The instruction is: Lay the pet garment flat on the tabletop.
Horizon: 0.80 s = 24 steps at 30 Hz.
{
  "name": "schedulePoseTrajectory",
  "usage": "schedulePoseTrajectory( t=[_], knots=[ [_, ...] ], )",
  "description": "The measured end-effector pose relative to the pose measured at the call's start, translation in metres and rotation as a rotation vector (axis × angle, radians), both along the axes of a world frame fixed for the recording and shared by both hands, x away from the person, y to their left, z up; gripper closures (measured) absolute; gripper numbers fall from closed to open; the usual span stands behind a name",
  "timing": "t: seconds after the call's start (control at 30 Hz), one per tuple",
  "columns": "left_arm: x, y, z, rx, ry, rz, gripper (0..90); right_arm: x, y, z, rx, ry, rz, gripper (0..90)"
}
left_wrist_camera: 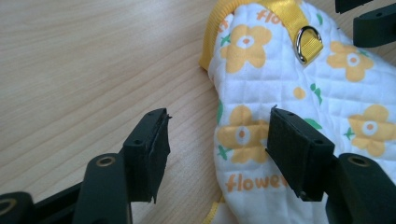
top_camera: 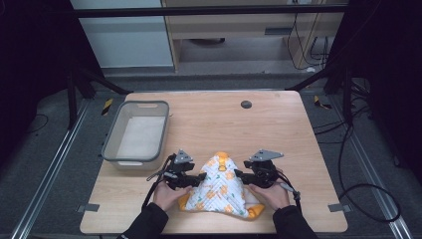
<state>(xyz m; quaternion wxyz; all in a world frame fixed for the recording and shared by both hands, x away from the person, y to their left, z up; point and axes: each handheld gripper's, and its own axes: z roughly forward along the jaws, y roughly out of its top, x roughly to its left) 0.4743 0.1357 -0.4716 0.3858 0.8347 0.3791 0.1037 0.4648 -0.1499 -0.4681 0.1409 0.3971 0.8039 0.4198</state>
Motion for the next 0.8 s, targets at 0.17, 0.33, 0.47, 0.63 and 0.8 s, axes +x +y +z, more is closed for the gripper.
schedulePoseTrajectory(
  t=[0.17, 0.33, 0.47, 0.63, 0.8],
  knots=[
    [0.002, -0.001, -0.009, -0.031, 0.026, -0.012, 47.0, 0.001, 0.003, -0.008, 0.018, 0.037, 0.026, 54.6],
    [0.002, -0.004, -0.013, -0.036, 0.043, -0.039, 61.2, 0.003, 0.005, -0.013, 0.027, 0.063, 0.038, 61.2],
    [0.002, -0.008, -0.015, -0.029, 0.055, -0.054, 72.8, 0.004, 0.007, -0.017, 0.034, 0.09, 0.051, 70.1],
    [0.0, -0.009, -0.014, -0.018, 0.058, -0.054, 83.5, 0.006, 0.009, -0.018, 0.031, 0.1, 0.06, 80.8],
    [-0.006, -0.008, -0.008, -0.009, 0.017, -0.059, 87.0, 0.003, 0.008, -0.013, 0.033, 0.085, 0.056, 86.3]
  ],
)
